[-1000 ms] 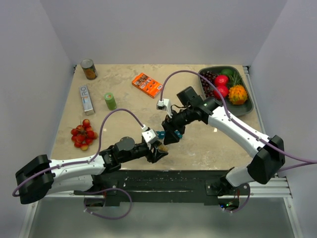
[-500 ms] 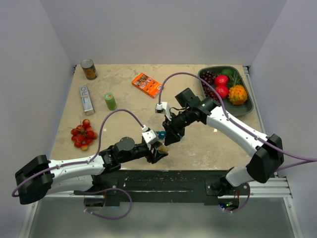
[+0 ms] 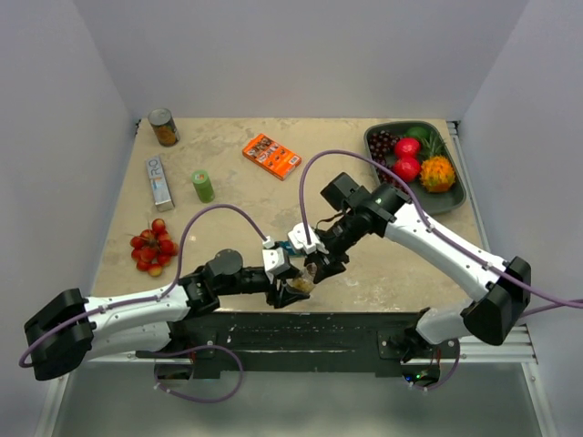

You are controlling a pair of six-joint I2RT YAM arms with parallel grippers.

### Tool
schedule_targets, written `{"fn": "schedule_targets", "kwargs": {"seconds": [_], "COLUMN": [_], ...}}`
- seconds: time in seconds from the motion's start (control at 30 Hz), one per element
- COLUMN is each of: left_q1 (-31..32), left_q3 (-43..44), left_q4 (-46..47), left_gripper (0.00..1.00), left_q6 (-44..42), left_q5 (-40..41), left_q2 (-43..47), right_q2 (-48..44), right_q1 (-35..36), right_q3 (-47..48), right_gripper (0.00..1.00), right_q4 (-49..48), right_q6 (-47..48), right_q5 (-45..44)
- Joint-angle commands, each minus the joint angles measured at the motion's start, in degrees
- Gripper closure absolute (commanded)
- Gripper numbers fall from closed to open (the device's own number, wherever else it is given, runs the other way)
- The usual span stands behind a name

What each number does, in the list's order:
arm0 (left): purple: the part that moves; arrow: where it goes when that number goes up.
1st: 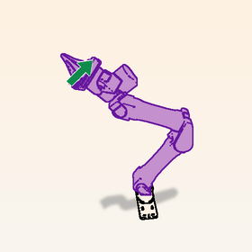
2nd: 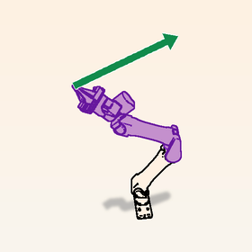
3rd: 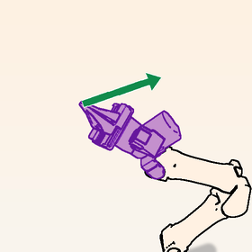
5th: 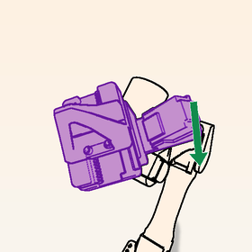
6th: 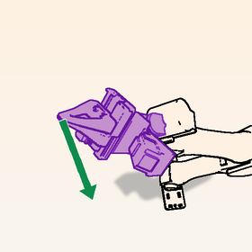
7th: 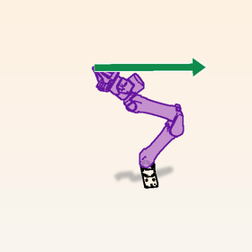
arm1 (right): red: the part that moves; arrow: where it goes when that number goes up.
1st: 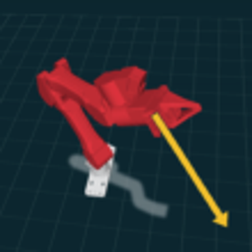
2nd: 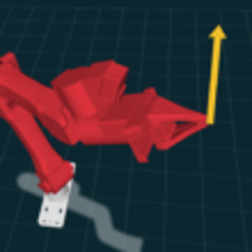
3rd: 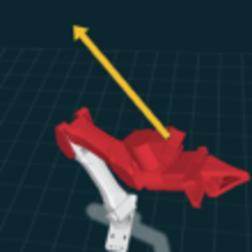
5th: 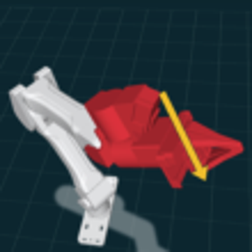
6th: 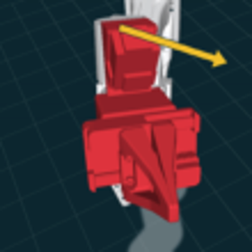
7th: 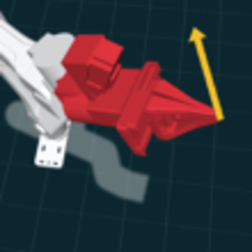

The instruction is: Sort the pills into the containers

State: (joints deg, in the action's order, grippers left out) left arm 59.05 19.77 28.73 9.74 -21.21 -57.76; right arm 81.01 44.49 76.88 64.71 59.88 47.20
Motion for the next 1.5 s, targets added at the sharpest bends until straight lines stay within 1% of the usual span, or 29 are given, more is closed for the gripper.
{"fn": "schedule_targets", "kwargs": {"seconds": [0.0,0.03,0.07,0.13,0.17,0.23,0.27,0.3,0.37,0.47,0.53,0.7,0.77,0.93,1.17,1.47], "left_q1": [-0.9,-0.9,-1.0,-1.1,-1.2,-1.2,-1.2,-1.2,-1.2,-1.2,-1.2,-1.2,-1.2,-1.2,-1.2,-1.2], "left_q3": [0.5,0.6,0.8,1.1,1.4,1.8,1.6,1.6,1.3,0.8,0.4,0.1,-0.2,-0.9,-1.3,-1.9], "left_q4": [3.1,3.1,2.9,2.5,2.1,1.3,1.4,1.4,1.8,2.6,2.9,3.3,3.5,4.1,4.5,5.3], "left_gripper": [1.00,1.00,1.00,1.00,1.00,1.00,1.00,1.00,1.00,1.00,1.00,1.00,1.00,1.00,1.00,1.00], "left_q6": [-2.3,-2.3,-2.2,-2.1,-2.0,-1.7,-1.4,-1.0,-0.6,0.0,0.3,0.6,0.7,1.1,1.6,2.7], "left_q5": [-6.0,-5.7,-5.1,-2.7,-1.7,0.4,0.7,1.3,1.9,3.5,4.2,5.7,6.1,6.7,7.5,8.8], "left_q2": [0.0,-0.2,-0.5,-1.2,-1.6,-1.9,-2.0,-2.0,-2.1,-1.7,-1.5,-0.9,-0.6,-0.3,0.0,0.6], "right_q2": [-2.2,-2.3,-2.4,-3.3,-3.5,-4.3,-4.5,-4.6,-5.2,-6.0,-6.1,-5.6,-5.4,-5.2,-4.2,-3.9], "right_q1": [0.1,0.0,0.0,0.1,0.0,-0.1,-0.3,-0.5,-1.2,-1.9,-2.7,-5.6,-6.5,-7.1,-8.7,-9.5], "right_q3": [-1.7,-2.2,-2.9,-2.9,-2.5,-0.8,-0.2,0.5,2.7,4.7,5.4,5.2,4.0,2.0,2.5,0.7], "right_gripper": [0.89,0.86,0.71,0.51,0.35,0.25,0.19,0.16,0.09,0.01,0.01,0.01,0.01,0.01,0.01,0.01], "right_q4": [0.5,-0.6,-1.3,-4.1,-4.6,-5.3,-5.6,-5.7,-5.4,-5.4,-6.5,-7.4,-8.6,-8.9,-7.2,-8.0], "right_q6": [9.8,9.0,8.1,2.7,0.8,-4.0,-5.6,-8.5,-10.2,-14.3,-18.7,-24.6,-26.6,-26.7,-24.0,-24.7], "right_q5": [-1.8,-2.4,-2.5,-3.3,-3.3,-4.6,-5.1,-5.4,-5.6,-5.6,-5.8,-1.2,-1.1,-0.6,0.2,1.0]}}
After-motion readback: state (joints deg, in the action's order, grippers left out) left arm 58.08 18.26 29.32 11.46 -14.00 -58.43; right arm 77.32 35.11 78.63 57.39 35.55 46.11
